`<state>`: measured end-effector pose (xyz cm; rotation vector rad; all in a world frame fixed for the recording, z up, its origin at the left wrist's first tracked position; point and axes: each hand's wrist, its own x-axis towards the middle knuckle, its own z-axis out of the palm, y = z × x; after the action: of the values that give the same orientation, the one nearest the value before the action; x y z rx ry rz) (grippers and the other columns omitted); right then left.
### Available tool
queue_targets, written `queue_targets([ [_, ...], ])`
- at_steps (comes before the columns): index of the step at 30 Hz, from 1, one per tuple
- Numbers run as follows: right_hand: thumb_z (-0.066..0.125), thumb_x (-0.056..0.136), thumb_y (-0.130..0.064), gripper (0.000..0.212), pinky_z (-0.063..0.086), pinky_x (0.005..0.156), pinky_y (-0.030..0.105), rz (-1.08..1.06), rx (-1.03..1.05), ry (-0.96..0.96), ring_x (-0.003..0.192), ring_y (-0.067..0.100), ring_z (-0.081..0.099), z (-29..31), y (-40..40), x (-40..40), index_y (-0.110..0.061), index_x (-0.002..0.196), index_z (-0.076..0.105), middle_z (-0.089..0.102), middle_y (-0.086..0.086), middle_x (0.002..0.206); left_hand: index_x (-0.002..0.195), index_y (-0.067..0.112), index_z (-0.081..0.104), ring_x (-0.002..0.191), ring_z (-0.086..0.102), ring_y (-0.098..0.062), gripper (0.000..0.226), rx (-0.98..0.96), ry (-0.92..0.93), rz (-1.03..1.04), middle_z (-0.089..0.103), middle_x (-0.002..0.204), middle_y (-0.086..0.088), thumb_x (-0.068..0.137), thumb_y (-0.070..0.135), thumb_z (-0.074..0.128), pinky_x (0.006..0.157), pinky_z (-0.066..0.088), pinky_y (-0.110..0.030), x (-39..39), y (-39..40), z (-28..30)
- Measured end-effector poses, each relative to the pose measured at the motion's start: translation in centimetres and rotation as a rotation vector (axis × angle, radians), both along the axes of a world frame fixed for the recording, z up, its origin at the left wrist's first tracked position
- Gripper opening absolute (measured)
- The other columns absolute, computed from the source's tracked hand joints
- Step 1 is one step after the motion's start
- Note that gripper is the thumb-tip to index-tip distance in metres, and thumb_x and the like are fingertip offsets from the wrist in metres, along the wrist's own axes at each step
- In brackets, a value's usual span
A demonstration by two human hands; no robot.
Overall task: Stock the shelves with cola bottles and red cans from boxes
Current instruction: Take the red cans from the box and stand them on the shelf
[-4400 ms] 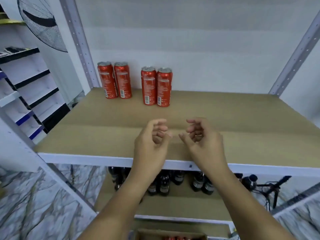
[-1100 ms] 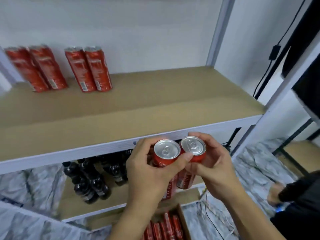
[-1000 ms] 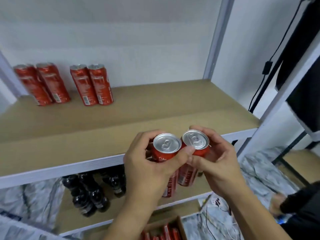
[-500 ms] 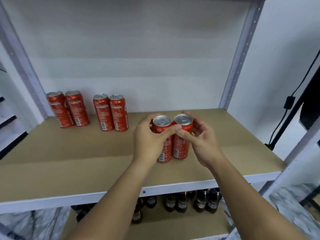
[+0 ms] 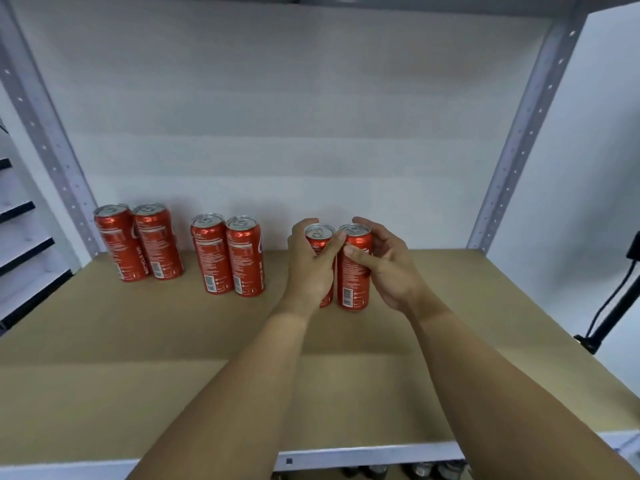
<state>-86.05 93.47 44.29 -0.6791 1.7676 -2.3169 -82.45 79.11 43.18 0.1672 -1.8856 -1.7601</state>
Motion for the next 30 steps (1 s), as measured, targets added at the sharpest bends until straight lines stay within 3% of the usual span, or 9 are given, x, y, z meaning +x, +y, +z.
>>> queue_targets([
  [5, 0.082, 0.076, -0.006, 0.064, 0.051, 0.106, 0.043, -0.08, 0.087, 0.055, 0.117, 0.016, 0.066, 0.0, -1.1, -2.2, -0.012, 0.135, 0.059, 0.07, 0.006, 0.124, 0.116, 0.046, 0.05, 0.114, 0.066, -0.019, 0.047, -0.02, -0.01, -0.028, 0.056, 0.131, -0.004, 0.079, 0.06, 0.075, 0.098, 0.057, -0.049, -1.9, -1.6, 0.3],
  [8, 0.083, 0.079, -0.008, 0.062, 0.05, 0.107, 0.045, -0.109, 0.142, 0.089, 0.117, 0.014, 0.066, 0.0, -1.8, -3.4, -0.014, 0.135, 0.059, 0.071, 0.003, 0.123, 0.109, 0.052, 0.05, 0.114, 0.067, -0.021, 0.051, -0.001, -0.045, -0.018, 0.059, 0.13, -0.004, 0.067, 0.071, 0.073, 0.097, 0.058, -0.051, -3.0, -2.5, 0.5],
  [12, 0.085, 0.08, -0.01, 0.061, 0.047, 0.11, 0.048, -0.162, 0.194, 0.134, 0.117, 0.01, 0.065, 0.0, -2.7, -4.8, -0.014, 0.134, 0.059, 0.07, 0.0, 0.124, 0.121, 0.041, 0.05, 0.116, 0.065, -0.021, 0.063, -0.012, -0.055, 0.002, 0.057, 0.13, -0.002, 0.069, 0.068, 0.074, 0.098, 0.057, -0.051, -4.3, -3.5, 0.4],
  [24, 0.087, 0.079, -0.017, 0.06, 0.052, 0.105, 0.04, -0.218, 0.239, 0.193, 0.119, 0.014, 0.064, -0.2, -4.5, -7.7, -0.017, 0.132, 0.059, 0.068, 0.0, 0.126, 0.125, 0.038, 0.049, 0.119, 0.063, -0.023, 0.074, -0.049, -0.069, 0.003, 0.058, 0.132, -0.002, 0.064, 0.074, 0.07, 0.102, 0.055, -0.049, -6.9, -5.2, 0.9],
  [27, 0.086, 0.08, -0.017, 0.06, 0.052, 0.102, 0.035, -0.216, 0.229, 0.187, 0.119, 0.013, 0.063, -0.3, -4.6, -8.0, -0.017, 0.133, 0.058, 0.068, 0.0, 0.126, 0.129, 0.037, 0.048, 0.122, 0.061, -0.022, 0.071, -0.056, -0.074, 0.002, 0.056, 0.136, -0.002, 0.07, 0.07, 0.07, 0.104, 0.054, -0.049, -7.1, -5.2, 0.9],
  [30, 0.085, 0.081, -0.02, 0.066, 0.05, 0.1, 0.03, -0.225, 0.236, 0.173, 0.12, 0.009, 0.062, -0.5, -4.7, -7.8, -0.018, 0.14, 0.054, 0.066, -0.002, 0.13, 0.143, 0.029, 0.043, 0.129, 0.056, -0.021, 0.066, -0.051, -0.062, -0.019, 0.05, 0.143, -0.002, 0.089, 0.052, 0.073, 0.108, 0.051, -0.046, -7.0, -5.0, 0.8],
])
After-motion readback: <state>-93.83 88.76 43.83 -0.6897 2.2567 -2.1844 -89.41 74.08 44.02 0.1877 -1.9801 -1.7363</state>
